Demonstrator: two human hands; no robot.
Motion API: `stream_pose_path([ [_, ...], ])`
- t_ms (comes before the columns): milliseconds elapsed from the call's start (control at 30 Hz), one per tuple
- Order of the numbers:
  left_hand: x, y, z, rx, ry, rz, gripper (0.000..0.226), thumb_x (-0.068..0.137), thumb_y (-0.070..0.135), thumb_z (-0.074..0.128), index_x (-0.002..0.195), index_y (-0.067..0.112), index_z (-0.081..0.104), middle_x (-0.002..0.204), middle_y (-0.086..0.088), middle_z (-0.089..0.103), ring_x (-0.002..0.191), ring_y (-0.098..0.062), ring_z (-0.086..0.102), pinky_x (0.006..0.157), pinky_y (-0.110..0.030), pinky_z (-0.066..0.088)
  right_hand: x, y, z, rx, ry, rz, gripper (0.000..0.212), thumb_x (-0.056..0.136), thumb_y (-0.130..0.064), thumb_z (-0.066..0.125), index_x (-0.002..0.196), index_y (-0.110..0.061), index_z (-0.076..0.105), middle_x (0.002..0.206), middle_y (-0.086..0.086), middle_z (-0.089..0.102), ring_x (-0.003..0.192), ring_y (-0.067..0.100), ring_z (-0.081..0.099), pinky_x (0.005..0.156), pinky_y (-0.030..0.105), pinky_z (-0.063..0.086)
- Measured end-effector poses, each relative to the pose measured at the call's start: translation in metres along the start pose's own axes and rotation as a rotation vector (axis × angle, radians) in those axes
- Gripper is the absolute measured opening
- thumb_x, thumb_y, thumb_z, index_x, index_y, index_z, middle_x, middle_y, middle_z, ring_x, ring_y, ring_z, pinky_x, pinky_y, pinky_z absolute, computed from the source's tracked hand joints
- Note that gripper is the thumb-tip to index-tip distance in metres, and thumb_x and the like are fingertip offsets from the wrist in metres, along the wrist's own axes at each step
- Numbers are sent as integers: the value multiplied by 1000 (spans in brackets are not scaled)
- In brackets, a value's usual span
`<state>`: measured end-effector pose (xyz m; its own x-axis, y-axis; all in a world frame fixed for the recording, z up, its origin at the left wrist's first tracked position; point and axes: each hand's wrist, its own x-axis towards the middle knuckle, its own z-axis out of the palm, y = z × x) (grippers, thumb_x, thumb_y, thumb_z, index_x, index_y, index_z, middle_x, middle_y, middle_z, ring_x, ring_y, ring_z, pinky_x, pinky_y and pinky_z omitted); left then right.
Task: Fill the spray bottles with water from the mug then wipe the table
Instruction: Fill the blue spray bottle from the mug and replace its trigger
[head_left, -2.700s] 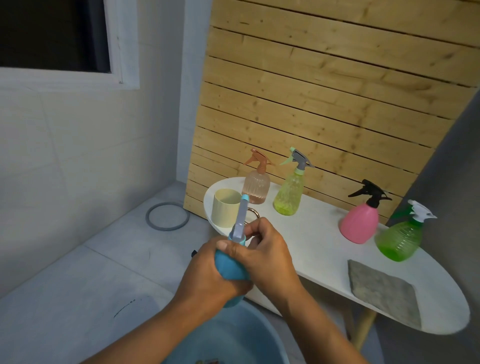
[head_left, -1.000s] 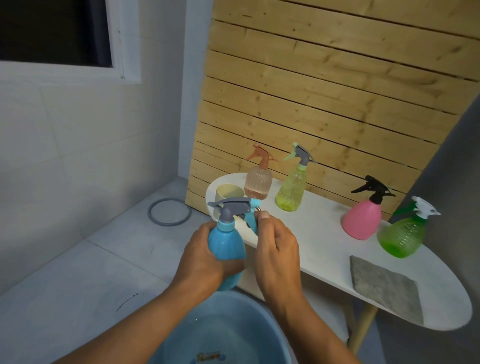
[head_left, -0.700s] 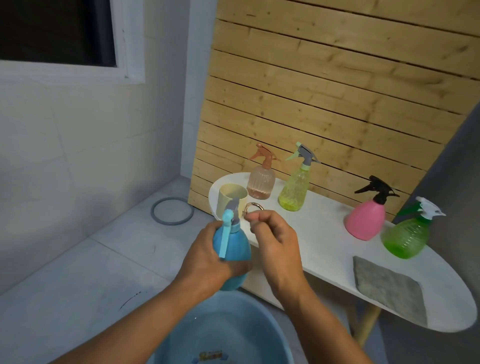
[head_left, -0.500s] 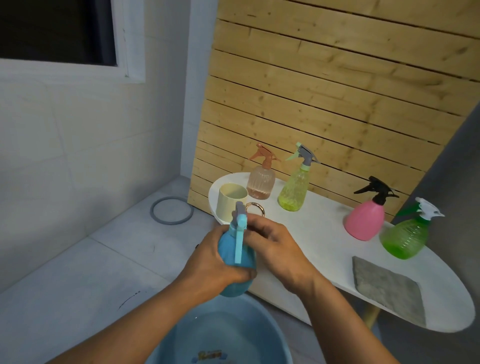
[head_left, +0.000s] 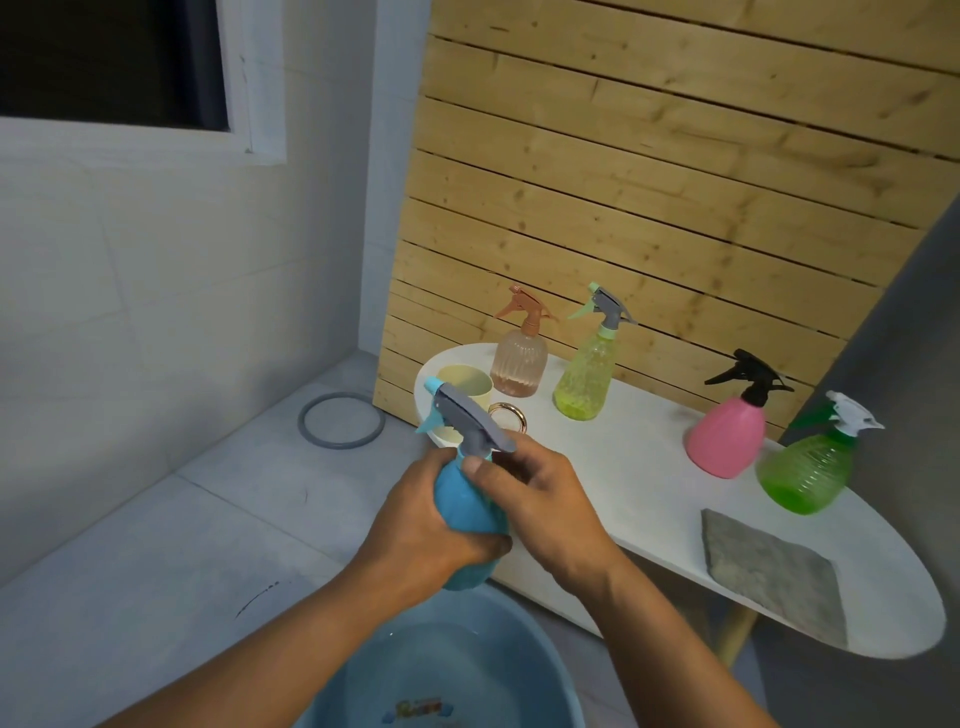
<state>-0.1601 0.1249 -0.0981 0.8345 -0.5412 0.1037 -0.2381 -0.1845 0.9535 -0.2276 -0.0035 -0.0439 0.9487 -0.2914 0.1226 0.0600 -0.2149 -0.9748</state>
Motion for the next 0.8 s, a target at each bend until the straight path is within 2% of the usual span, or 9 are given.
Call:
stream_pose_path([
  [100, 0, 1, 2, 28, 42, 37, 68, 60, 31, 99, 107, 54, 55, 104, 33, 63, 93, 10, 64, 68, -15, 54, 3, 2, 3, -26, 89, 12, 31, 79, -32, 87, 105, -28, 69, 103, -2, 74, 99, 19, 72, 86, 39, 62],
  [200, 0, 4, 5, 76, 84, 62, 68, 58, 42, 96, 102, 66, 51, 102, 36, 62, 92, 12, 63, 68, -15, 56, 3, 5, 3, -62, 97, 12, 42, 78, -42, 86, 111, -32, 62, 109, -13, 69, 101, 9, 68, 84, 32, 62],
  [267, 2, 2, 6, 78, 124, 48, 67, 55, 47, 94, 107, 57, 53, 101, 27, 66, 92, 5, 66, 74, -22, 61, 1, 4, 4, -118, 68, -20, 36, 84, -41, 79, 116, -37, 62, 116, -17, 66, 107, 7, 65, 90, 32, 60],
  [333, 2, -2, 8, 77, 156, 21, 69, 55, 46, 95, 109, 52, 51, 103, 18, 65, 94, -5, 68, 80, -30, 63, 3, 4, 5, -190, 86, -37, 32, 84, -41, 77, 113, -37, 66, 117, -16, 65, 108, 8, 65, 93, 36, 59],
  [500, 2, -9, 15, 197, 254, -7, 65, 59, 49, 92, 102, 48, 44, 101, 16, 58, 98, -13, 64, 83, -39, 63, 6, 6, 21, -251, 248, -6, 47, 70, -53, 86, 105, -30, 65, 108, -11, 67, 102, 7, 65, 87, 35, 60],
  [600, 4, -8, 17, 162, 310, 6, 48, 70, 64, 75, 103, 38, 53, 95, 13, 64, 93, -16, 68, 77, -41, 65, 1, 4, 30, -272, 244, -19, 37, 78, -52, 81, 106, -36, 63, 109, -16, 67, 103, 3, 62, 90, 29, 57],
  [667, 3, -9, 18, 93, 336, -11, 56, 70, 78, 60, 107, 37, 54, 101, 8, 65, 99, -21, 68, 81, -43, 64, -1, 4, 36, -300, 219, -47, 30, 86, -45, 77, 112, -35, 65, 112, -15, 66, 104, 4, 62, 93, 29, 56],
  [733, 2, -10, 17, 103, 350, -16, 41, 83, 60, 69, 109, 34, 52, 105, 3, 62, 102, -25, 66, 85, -46, 63, -1, 5, 39, -293, 205, -59, 26, 91, -40, 73, 115, -31, 67, 112, -13, 67, 105, 7, 62, 94, 34, 56],
  [800, 2, -14, 16, 149, 389, 3, 31, 88, 42, 71, 110, 33, 51, 106, 2, 60, 102, -24, 64, 88, -41, 60, -1, 5, 40, -270, 187, -57, 22, 94, -39, 68, 114, -31, 67, 111, -12, 67, 104, 9, 63, 93, 38, 56],
])
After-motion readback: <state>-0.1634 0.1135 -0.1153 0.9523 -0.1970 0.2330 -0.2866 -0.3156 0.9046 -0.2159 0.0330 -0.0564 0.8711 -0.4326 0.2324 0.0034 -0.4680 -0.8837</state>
